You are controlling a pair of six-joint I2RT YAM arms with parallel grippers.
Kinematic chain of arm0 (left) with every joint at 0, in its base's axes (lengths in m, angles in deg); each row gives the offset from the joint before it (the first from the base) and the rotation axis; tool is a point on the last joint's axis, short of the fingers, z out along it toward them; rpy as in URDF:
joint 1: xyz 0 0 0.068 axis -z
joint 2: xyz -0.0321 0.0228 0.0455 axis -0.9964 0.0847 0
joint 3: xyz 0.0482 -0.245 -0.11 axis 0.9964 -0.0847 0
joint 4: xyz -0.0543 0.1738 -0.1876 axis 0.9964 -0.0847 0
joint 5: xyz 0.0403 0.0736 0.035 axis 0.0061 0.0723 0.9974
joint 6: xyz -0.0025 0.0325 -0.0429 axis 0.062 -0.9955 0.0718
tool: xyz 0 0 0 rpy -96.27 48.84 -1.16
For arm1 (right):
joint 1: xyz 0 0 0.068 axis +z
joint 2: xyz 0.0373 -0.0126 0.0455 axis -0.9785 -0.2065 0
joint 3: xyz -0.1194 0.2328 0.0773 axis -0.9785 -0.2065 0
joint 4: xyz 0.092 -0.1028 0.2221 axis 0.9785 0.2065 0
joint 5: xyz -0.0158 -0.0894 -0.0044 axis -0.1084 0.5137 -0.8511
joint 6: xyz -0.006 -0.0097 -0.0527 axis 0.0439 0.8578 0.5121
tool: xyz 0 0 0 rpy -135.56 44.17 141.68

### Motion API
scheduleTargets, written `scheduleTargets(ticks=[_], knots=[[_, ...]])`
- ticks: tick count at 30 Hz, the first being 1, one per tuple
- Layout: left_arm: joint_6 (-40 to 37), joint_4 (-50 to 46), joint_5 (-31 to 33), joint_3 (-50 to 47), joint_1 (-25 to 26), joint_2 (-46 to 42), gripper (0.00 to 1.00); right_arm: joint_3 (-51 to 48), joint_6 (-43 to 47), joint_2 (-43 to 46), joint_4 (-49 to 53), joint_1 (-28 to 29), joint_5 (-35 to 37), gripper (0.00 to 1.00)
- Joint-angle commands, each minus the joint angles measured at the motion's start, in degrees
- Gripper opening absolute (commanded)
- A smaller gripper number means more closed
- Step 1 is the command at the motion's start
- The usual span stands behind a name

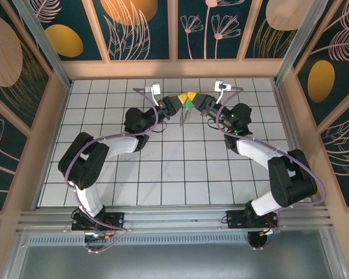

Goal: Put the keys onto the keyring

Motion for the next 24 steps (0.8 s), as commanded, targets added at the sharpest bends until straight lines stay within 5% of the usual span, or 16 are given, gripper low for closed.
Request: scheduleTargets(ticks=[1,7,10,13,18,24], knots=[[-0.2,3.3,-1.1,0.4,0.7,-0.6,0.0,1.9,0.1,-0.9,-1.5,0.3,-1.7,0.0],[-1.6,1.3,-1.1,1.0,0.7,-1.0,0.0,1.5,0.5,-0.7,-1.1,-0.8,-2.6,0.0],[-5.0,-3.1,0.2,0.8,0.7,-3.0,0.25,1.5,0.9,-0.4,-0.2,-2.7,-3.9,0.0],[-10.6,-9.7,2.2,0.7,0.4,-5.3,0.39,2.4,1.6,-0.5,1.4,-4.8,-6.7,0.0],[-17.5,-20.3,2.6,3.3,-0.9,-9.0,0.49,6.1,4.8,-1.3,6.7,-7.4,-11.7,0.0],[-18.9,-27.3,-4.2,9.3,-4.5,-6.3,0.52,11.6,7.3,-4.7,11.7,-10.3,-17.7,0.0]])
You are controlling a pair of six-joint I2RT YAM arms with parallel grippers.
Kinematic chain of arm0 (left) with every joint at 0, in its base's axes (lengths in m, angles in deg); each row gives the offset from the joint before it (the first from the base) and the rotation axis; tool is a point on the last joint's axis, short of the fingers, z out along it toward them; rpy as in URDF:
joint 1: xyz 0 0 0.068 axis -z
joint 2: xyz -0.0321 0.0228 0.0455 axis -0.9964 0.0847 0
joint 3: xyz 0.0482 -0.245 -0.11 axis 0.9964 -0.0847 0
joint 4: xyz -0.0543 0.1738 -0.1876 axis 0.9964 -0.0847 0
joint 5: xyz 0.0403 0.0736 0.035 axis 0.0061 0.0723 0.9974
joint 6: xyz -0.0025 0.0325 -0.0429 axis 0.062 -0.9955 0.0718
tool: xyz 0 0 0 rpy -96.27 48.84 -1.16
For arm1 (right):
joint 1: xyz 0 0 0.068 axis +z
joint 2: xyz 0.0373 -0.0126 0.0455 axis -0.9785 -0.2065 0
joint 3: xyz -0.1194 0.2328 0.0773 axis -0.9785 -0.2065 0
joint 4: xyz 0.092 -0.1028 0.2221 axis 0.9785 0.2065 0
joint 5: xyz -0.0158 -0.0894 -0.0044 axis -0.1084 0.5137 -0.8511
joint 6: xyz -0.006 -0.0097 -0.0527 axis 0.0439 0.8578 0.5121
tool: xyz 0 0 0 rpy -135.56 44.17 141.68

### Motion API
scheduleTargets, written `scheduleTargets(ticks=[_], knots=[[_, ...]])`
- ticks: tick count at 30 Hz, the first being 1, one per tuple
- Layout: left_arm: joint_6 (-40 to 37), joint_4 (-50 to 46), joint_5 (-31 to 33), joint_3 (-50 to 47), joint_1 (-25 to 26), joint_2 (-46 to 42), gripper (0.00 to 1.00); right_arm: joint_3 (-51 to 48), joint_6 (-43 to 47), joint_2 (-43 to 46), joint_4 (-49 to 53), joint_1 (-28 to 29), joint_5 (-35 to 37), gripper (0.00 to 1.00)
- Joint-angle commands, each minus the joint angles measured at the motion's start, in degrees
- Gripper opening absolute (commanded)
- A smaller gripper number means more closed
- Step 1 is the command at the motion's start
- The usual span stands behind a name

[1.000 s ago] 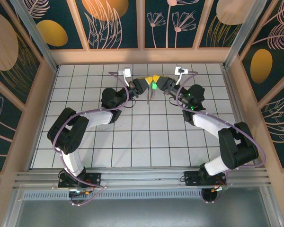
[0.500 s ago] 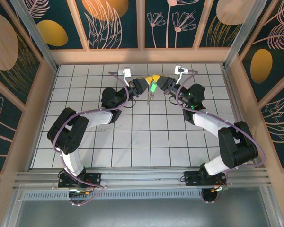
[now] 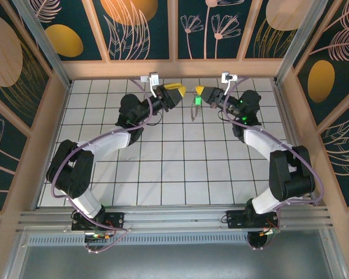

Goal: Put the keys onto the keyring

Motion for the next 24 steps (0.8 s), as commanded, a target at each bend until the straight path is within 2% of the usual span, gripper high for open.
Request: scheduleTargets(ticks=[1,10,24], knots=[[-3.3,-6.3,-5.1,4.3,-2.3,1.5,0.53,4.2,2.6,-2.4,1.8,-1.7,-5.9,0.0],[-5.7,-16.9,-20.2,18.5,-4.8,11.4,0.55,9.3,-0.9,-9.1,0.6,-2.8,-11.2,0.0],[-7.2,-21.2,-22.2,22.9,-5.0,16.3,0.53,9.6,-3.3,-10.1,-1.4,-2.3,-10.8,0.0]])
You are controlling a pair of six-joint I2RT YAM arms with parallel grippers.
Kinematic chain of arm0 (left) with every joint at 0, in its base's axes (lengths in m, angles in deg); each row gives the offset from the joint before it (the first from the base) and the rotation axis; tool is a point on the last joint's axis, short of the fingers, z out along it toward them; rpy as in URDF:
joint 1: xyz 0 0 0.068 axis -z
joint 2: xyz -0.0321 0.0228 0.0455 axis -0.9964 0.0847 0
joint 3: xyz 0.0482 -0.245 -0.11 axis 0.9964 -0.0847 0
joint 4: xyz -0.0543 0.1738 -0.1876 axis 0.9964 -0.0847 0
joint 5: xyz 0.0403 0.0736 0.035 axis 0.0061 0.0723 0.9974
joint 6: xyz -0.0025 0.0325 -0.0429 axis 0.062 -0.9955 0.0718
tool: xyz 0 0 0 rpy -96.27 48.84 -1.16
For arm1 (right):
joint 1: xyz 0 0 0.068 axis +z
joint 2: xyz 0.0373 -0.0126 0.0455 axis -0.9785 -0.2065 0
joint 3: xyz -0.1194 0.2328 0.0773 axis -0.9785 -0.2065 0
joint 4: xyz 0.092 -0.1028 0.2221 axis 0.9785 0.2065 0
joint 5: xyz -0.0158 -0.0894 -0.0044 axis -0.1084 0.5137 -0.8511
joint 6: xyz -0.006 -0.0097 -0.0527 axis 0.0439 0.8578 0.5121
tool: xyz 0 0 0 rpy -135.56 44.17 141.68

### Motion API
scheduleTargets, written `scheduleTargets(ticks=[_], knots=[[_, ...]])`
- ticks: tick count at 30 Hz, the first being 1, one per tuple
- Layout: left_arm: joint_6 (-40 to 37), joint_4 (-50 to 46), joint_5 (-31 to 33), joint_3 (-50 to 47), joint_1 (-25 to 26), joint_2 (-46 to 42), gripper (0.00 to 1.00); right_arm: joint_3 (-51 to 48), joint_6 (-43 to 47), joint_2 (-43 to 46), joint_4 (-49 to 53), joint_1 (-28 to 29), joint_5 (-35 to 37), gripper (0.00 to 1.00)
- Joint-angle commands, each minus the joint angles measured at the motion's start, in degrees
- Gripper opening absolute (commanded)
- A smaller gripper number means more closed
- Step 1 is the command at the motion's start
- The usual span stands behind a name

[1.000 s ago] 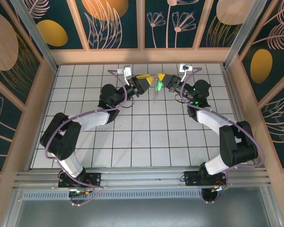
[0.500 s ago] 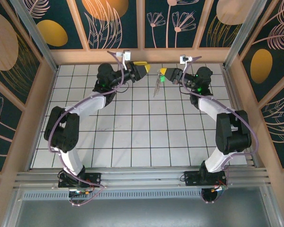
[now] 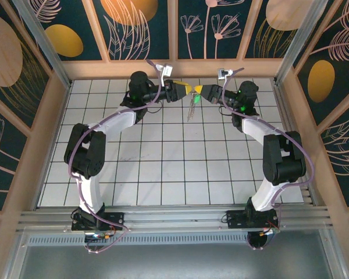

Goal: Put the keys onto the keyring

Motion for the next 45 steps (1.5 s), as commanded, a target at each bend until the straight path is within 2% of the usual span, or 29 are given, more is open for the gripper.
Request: scheduleTargets(ticks=[1,11,16,22,25,30,41,45], knots=[[-0.5,0.1,-2.1,2.3,-0.2,1.6,0.52,2.1,-1.3,-0.2,-4.1,0.6,-1.0,0.0],[1.7,2.3,-3.1,3.4,-0.3,3.6,0.46,2.5,-1.7,-0.4,-4.6,1.4,-0.6,0.0],[3.3,4.5,-3.4,3.6,-0.2,4.1,0.35,2.5,-1.7,-0.7,-4.6,1.4,-0.5,0.0],[5.5,7.5,-3.8,3.4,-0.2,4.6,0.32,2.6,-1.8,-1.3,-4.9,1.7,-0.5,0.0],[6.3,8.4,-4.2,3.4,-0.2,4.9,0.26,2.7,-2.0,-1.7,-5.3,1.7,-0.4,0.0],[6.9,9.4,-4.5,3.1,0.0,4.9,0.23,2.9,-2.5,-2.2,-5.9,2.0,-0.3,0.0],[7.7,12.1,-5.0,1.8,1.0,4.9,0.1,3.1,-2.8,-2.3,-6.1,2.5,0.3,0.0],[8.4,13.6,-5.5,0.5,1.1,4.7,0.0,3.1,-3.1,-2.3,-6.2,2.6,0.9,0.0]])
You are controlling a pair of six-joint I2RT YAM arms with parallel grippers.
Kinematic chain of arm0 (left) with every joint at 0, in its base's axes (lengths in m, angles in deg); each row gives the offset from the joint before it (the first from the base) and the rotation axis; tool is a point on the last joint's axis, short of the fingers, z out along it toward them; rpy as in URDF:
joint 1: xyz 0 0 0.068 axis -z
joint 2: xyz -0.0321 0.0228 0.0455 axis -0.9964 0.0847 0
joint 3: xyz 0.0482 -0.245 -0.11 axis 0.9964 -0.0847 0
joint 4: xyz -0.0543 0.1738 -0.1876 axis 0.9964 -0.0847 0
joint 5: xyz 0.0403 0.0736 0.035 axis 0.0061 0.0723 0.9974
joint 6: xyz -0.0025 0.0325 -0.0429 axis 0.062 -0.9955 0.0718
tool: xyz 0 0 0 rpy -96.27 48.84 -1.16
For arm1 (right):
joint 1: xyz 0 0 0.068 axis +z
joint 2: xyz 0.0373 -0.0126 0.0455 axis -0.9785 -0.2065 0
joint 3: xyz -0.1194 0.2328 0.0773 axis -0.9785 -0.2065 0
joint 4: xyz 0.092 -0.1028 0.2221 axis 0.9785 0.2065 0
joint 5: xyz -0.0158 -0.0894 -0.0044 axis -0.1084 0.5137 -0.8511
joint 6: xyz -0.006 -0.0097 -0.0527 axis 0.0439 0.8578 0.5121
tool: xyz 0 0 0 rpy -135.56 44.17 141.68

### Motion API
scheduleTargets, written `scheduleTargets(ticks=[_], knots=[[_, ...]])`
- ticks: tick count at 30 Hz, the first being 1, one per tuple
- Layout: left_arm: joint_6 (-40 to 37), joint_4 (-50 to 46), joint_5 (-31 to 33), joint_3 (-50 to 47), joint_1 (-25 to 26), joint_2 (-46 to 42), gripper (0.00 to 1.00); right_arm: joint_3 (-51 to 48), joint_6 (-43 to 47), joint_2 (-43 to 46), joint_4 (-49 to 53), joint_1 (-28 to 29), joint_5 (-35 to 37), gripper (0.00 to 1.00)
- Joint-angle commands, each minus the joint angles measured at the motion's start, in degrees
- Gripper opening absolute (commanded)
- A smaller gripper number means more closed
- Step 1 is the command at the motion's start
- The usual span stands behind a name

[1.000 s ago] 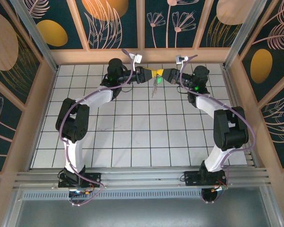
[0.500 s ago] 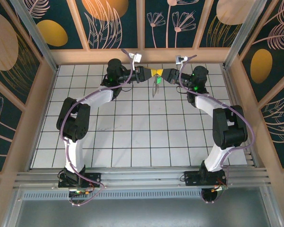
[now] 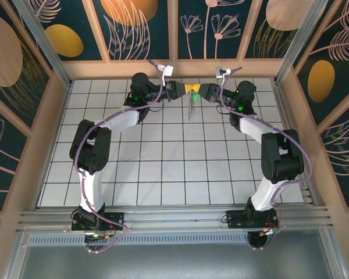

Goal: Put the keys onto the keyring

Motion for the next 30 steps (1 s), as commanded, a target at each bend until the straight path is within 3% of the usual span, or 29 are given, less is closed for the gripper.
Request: scheduleTargets(ticks=[1,8,12,15,30], knots=[[0.5,4.4,-1.4,-1.0,1.1,0.2,0.0,2.0,-0.6,-0.7,-3.2,1.3,0.3,0.0],[2.9,9.3,0.2,-4.2,1.1,-0.6,0.0,1.3,-0.9,-0.2,-3.5,1.5,0.6,0.0],[5.7,13.9,4.1,-7.8,1.1,-1.9,0.0,-0.4,-0.7,1.9,-2.8,0.6,2.3,0.3],[7.3,17.3,6.3,-10.6,1.1,-3.2,0.0,-2.6,-0.5,4.2,-2.7,-0.4,3.3,0.39],[12.3,26.0,7.8,-16.0,1.4,-7.2,0.0,-17.3,9.9,15.8,0.2,-1.8,4.3,0.5]])
